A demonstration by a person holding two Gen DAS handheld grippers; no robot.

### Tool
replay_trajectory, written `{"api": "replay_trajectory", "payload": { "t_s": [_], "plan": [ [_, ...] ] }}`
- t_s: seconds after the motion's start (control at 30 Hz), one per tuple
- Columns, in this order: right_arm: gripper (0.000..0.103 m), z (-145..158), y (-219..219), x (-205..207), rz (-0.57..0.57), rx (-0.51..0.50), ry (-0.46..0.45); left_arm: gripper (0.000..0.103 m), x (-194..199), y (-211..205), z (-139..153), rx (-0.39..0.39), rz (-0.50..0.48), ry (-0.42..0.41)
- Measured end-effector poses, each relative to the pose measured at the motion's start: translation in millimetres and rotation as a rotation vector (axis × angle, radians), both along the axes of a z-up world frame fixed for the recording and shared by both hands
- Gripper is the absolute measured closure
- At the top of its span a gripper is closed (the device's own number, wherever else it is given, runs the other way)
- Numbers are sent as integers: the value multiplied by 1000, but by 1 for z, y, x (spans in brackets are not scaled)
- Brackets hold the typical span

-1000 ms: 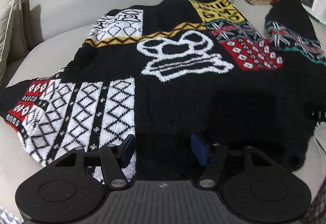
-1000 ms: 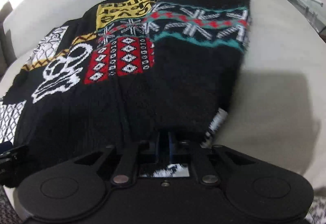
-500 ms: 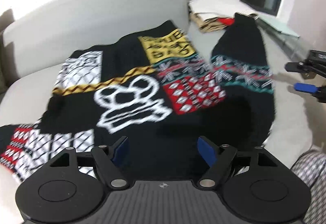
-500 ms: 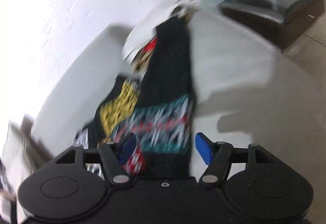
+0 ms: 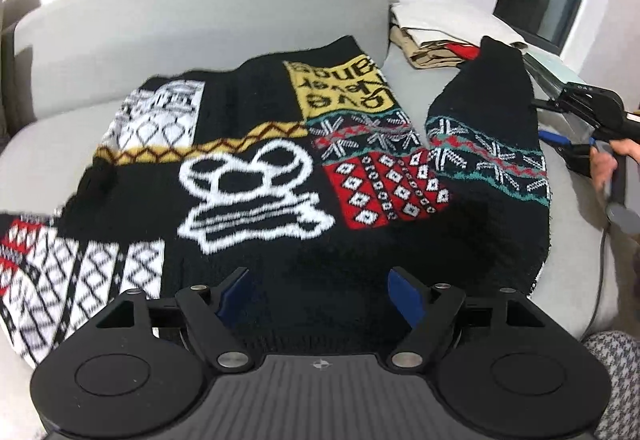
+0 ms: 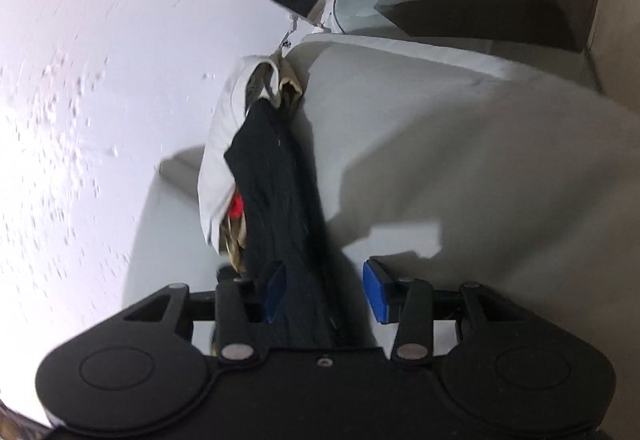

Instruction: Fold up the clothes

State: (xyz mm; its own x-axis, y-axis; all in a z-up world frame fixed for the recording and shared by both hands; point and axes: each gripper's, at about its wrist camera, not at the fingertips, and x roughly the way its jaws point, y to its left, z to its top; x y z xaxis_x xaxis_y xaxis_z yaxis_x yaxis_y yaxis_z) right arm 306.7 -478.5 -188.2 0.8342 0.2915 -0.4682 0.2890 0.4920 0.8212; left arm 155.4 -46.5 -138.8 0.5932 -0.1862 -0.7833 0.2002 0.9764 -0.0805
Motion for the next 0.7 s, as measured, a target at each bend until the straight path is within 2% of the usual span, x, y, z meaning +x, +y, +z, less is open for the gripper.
{"api": "replay_trajectory", "payload": {
  "t_s": [0.1, 0.2, 0.27, 0.33, 0.37, 0.43, 0.57, 0.6, 0.67, 0.7],
  "plan": [
    [73, 1, 4, 14, -19, 11, -2, 28, -3, 4, -3, 3, 22, 18],
    [94, 19, 14, 14, -25, -102, -10, 28, -8, 6, -3, 13, 29, 20],
    [95, 33, 21, 11, -36, -186, -22, 28, -13, 6, 0, 25, 18, 4],
    [95, 58, 28, -18, -130, -321, -69, 28, -16, 7, 2, 30, 6, -10],
    [95, 68, 29, -32, -183, -378, -84, 28, -18, 8, 3, 31, 1, -16],
    [95, 75, 22, -55, -259, -436, -57, 28, -19, 9, 1, 18, 4, -6],
    [90, 36, -7, -58, -275, -391, 204, 28, -20, 13, -3, -22, 9, 32],
    [88, 39, -7, -65, -264, -391, 196, 28, -22, 14, -3, -19, 8, 27],
    [77, 44, -7, -80, -243, -390, 179, 28, -27, 18, 1, -11, 14, 10],
    [67, 48, -5, -87, -228, -393, 165, 28, -29, 20, 3, -7, 18, 1]
  ]
}}
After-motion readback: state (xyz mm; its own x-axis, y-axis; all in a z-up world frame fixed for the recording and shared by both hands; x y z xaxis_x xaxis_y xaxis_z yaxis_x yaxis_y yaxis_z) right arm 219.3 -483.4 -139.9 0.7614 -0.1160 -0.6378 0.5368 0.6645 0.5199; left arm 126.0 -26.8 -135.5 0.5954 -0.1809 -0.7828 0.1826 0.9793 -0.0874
